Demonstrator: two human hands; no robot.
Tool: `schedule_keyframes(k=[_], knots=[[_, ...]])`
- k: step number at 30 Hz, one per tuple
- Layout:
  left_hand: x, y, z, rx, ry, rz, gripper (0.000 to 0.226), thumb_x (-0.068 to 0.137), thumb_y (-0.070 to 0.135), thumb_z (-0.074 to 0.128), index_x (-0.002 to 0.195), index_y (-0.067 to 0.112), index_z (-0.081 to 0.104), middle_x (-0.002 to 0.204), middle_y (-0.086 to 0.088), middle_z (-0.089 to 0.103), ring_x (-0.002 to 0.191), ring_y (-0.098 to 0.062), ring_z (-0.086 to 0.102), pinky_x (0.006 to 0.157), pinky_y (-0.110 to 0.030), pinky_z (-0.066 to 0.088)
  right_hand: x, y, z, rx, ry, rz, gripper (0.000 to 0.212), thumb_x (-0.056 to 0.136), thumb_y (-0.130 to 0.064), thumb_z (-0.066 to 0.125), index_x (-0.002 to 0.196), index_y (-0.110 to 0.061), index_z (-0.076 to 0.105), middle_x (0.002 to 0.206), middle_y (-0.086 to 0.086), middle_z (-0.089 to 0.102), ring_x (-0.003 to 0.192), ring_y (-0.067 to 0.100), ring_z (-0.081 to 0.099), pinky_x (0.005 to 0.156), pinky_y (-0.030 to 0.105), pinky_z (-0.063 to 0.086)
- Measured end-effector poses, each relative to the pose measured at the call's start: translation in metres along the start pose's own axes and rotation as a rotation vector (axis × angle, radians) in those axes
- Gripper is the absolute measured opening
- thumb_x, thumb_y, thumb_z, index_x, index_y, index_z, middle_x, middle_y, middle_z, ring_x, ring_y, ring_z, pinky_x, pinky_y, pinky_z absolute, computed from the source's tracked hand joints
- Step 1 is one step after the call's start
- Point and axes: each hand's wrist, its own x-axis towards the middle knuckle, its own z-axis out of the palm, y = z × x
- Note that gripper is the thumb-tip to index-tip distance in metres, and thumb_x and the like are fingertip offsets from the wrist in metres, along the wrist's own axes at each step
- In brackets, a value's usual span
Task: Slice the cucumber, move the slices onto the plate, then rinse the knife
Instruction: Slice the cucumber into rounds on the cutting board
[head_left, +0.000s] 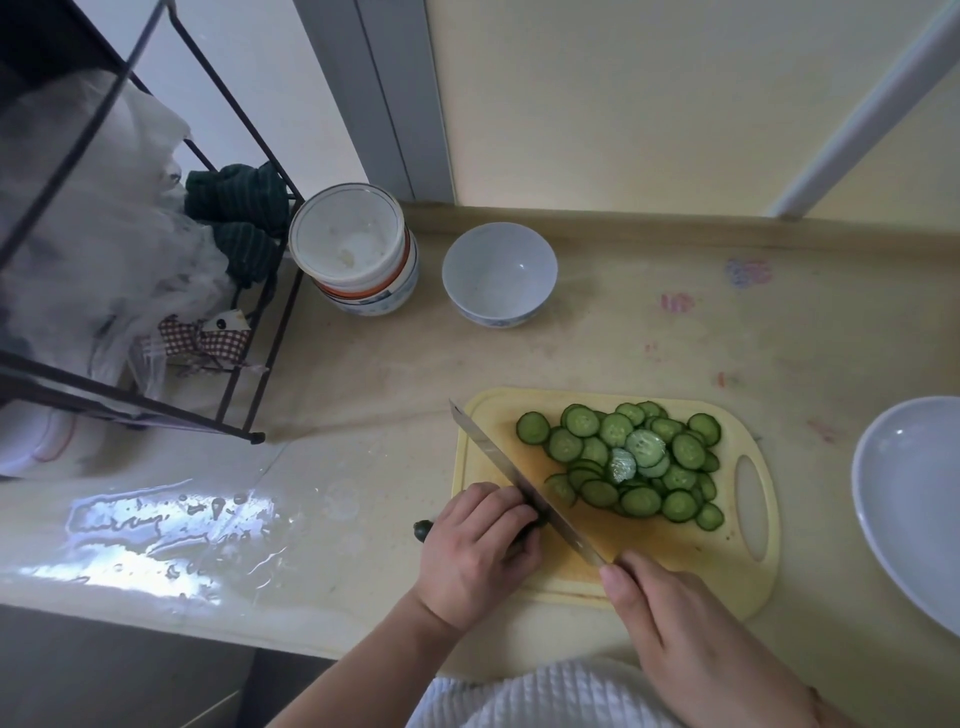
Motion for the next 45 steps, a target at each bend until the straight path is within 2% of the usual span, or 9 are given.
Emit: schedule_keyframes(k=[4,8,13,18,23,31,37,41,45], knots=[[0.0,0.001,0.0,0.005,-0.002,0.002,0.005,0.086,0.011,0.073,0.09,0.007,0.074,0.097,-0.003,0.07,0.083,-0.026,0.065,0.074,-0.034,0.055,0.01,-0.003,0.005,-0.009,-0.023,-0.004,0.052,0.086,-0.066,0.011,0.076,-0.026,0.042,0.061,0.0,0.051,0.062,0.014,0.051,0.061,0.031,0.04],[0.0,0.001,0.0,-0.003,0.001,-0.007,0.008,0.084,0.009,0.075,0.091,0.008,0.073,0.099,-0.003,0.07,0.083,-0.026,0.065,0.075,-0.034,0.056,0.02,-0.005,0.012,-0.032,-0.047,0.027,0.052,0.086,-0.064,0.01,0.08,-0.024,0.043,0.072,0.001,0.057,0.073,0.015,0.056,0.07,0.037,0.046],[0.0,0.002,-0.002,-0.021,-0.012,-0.005,0.009,0.083,0.011,0.075,0.089,0.008,0.069,0.095,-0.004,0.067,0.082,-0.026,0.063,0.076,-0.033,0.055,0.026,0.007,0.003,0.045,-0.014,0.052,0.063,0.084,-0.07,0.009,0.078,-0.023,0.05,0.065,0.008,0.059,0.062,0.02,0.058,0.061,0.039,0.045],[0.0,0.0,-0.003,-0.015,-0.024,-0.009,0.008,0.084,0.012,0.075,0.088,0.006,0.071,0.096,-0.004,0.067,0.083,-0.026,0.062,0.078,-0.032,0.054,0.025,0.004,-0.006,0.039,-0.005,0.091,0.052,0.086,-0.061,0.016,0.079,-0.023,0.051,0.067,0.007,0.06,0.062,0.017,0.057,0.064,0.038,0.047],[0.001,0.001,-0.003,-0.019,-0.013,-0.01,0.008,0.083,0.01,0.076,0.088,0.006,0.07,0.096,-0.004,0.068,0.081,-0.027,0.063,0.076,-0.032,0.054,0.01,-0.008,-0.01,0.086,-0.025,-0.011,0.049,0.087,-0.061,0.021,0.073,-0.021,0.046,0.056,0.003,0.048,0.051,0.013,0.045,0.055,0.035,0.037],[0.002,0.001,-0.002,-0.017,-0.003,-0.016,0.005,0.083,0.009,0.076,0.085,0.006,0.073,0.094,-0.004,0.07,0.082,-0.026,0.063,0.076,-0.032,0.055,0.001,-0.006,-0.008,0.017,-0.016,-0.034,0.049,0.089,-0.062,0.018,0.077,-0.024,0.046,0.058,0.005,0.051,0.062,0.02,0.053,0.054,0.027,0.035],[0.002,0.003,-0.002,-0.023,-0.003,-0.017,0.004,0.084,0.009,0.075,0.086,0.005,0.073,0.095,-0.004,0.07,0.082,-0.026,0.063,0.075,-0.032,0.055,0.012,-0.006,0.003,-0.005,-0.042,-0.025,0.048,0.088,-0.063,0.014,0.076,-0.026,0.042,0.065,0.002,0.053,0.064,0.014,0.052,0.063,0.032,0.039],[0.001,0.002,-0.002,-0.023,-0.012,-0.024,0.006,0.084,0.01,0.075,0.086,0.004,0.074,0.096,-0.004,0.07,0.082,-0.027,0.064,0.075,-0.034,0.055,0.026,-0.005,0.014,-0.032,-0.059,-0.031,0.045,0.09,-0.06,0.014,0.075,-0.026,0.04,0.06,-0.004,0.048,0.056,0.011,0.046,0.056,0.031,0.036],[0.002,0.002,-0.002,-0.022,-0.017,-0.028,0.008,0.085,0.012,0.074,0.087,0.004,0.074,0.097,-0.005,0.07,0.082,-0.026,0.063,0.076,-0.033,0.055,0.034,-0.001,0.017,-0.052,-0.023,-0.031,0.046,0.088,-0.061,0.014,0.076,-0.026,0.042,0.06,-0.004,0.049,0.056,0.008,0.046,0.053,0.027,0.033]])
